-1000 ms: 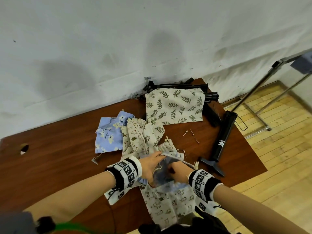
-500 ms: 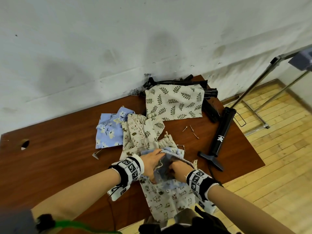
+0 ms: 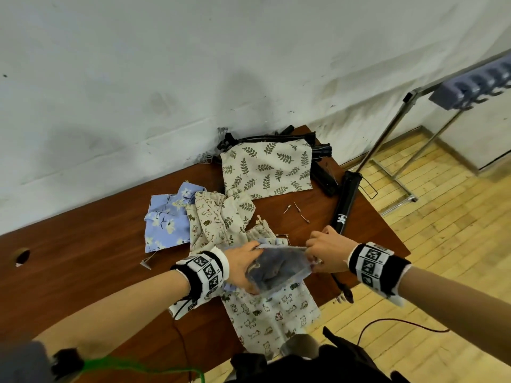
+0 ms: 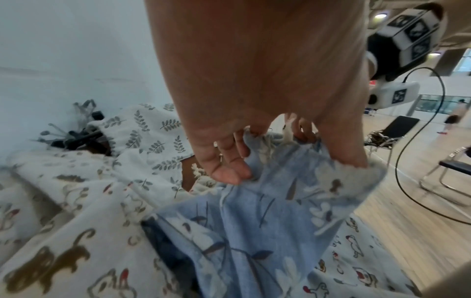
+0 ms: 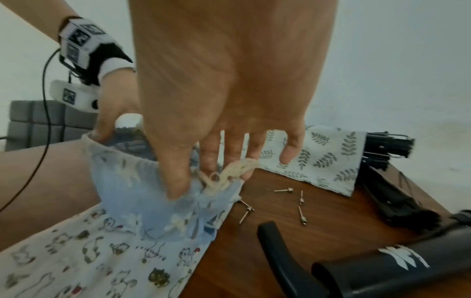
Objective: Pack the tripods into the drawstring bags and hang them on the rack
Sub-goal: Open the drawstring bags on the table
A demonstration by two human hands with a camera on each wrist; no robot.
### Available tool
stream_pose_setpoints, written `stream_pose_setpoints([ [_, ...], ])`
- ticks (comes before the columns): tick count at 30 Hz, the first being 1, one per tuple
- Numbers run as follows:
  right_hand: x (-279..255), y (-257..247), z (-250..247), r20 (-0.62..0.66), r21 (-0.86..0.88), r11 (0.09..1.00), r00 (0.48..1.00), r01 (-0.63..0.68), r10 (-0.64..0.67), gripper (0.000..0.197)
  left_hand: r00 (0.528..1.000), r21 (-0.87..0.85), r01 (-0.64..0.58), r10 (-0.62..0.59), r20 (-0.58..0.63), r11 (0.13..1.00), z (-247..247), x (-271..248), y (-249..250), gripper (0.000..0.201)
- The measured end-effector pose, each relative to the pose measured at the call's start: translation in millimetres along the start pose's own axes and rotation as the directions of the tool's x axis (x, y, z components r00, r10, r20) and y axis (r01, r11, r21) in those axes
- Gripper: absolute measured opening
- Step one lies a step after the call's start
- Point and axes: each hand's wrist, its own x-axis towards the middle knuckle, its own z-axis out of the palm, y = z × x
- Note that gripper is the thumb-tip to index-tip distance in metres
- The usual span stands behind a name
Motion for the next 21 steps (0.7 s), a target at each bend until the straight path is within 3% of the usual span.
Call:
stream_pose_setpoints([
  [2,-8.8,5.9,-2.8,-0.052,0.100,0.994,0.997,-0.051,0.056,0.030,0.999,0.060,-0.020,0.017,0.045,0.998,-7.5,-1.8,11.2,0.084],
  [4,-21.3,17.7,-7.8,-0.093,0.313,0.942,0.983,-0.121,0.157,0.022,0.997,0.098,-0.066,0.062,0.047,0.993,-14.8,0.4,18.1,0.066],
  [6,-35.7,32.5,-14.5,-0.108,0.532,0.825,0.952,-0.188,0.286,0.014,0.993,0.100,-0.101,0.095,0.064,0.990,-22.1,1.5,24.9,0.065],
  [9,-66.4,58.9,-23.7,-0.156,0.691,0.674,0.858,-0.259,0.490,0.008,0.989,0.151,-0.140,0.132,0.062,0.979,-33.3,4.6,39.9,0.073],
  [11,-88.0,75.9,-29.6,-0.184,0.760,0.597,0.797,-0.257,0.576,0.005,0.977,0.030,-0.195,0.196,-0.082,0.980,-45.8,10.3,51.4,0.058],
  [13,-112.6,92.4,-36.2,-0.212,0.823,0.522,0.732,-0.223,0.647,0.011,0.953,-0.167,-0.223,0.179,-0.245,0.960,-71.3,19.3,69.2,0.046],
  [15,-140.0,109.3,-42.4,-0.221,0.877,0.443,0.661,-0.187,0.717,0.016,0.924,-0.372,-0.298,0.167,-0.344,0.879,-102.9,24.7,93.3,0.039],
  [18,-186.3,129.4,-53.9,-0.196,0.918,0.362,0.605,-0.165,0.772,0.017,0.912,-0.524,-0.382,0.219,-0.347,0.761,-138.6,28.8,135.8,0.028],
  [21,-237.4,146.1,-66.5,-0.180,0.944,0.301,0.553,-0.135,0.814,0.016,0.922,-0.709,-0.383,0.293,-0.253,0.593,-156.2,31.5,177.5,0.009],
])
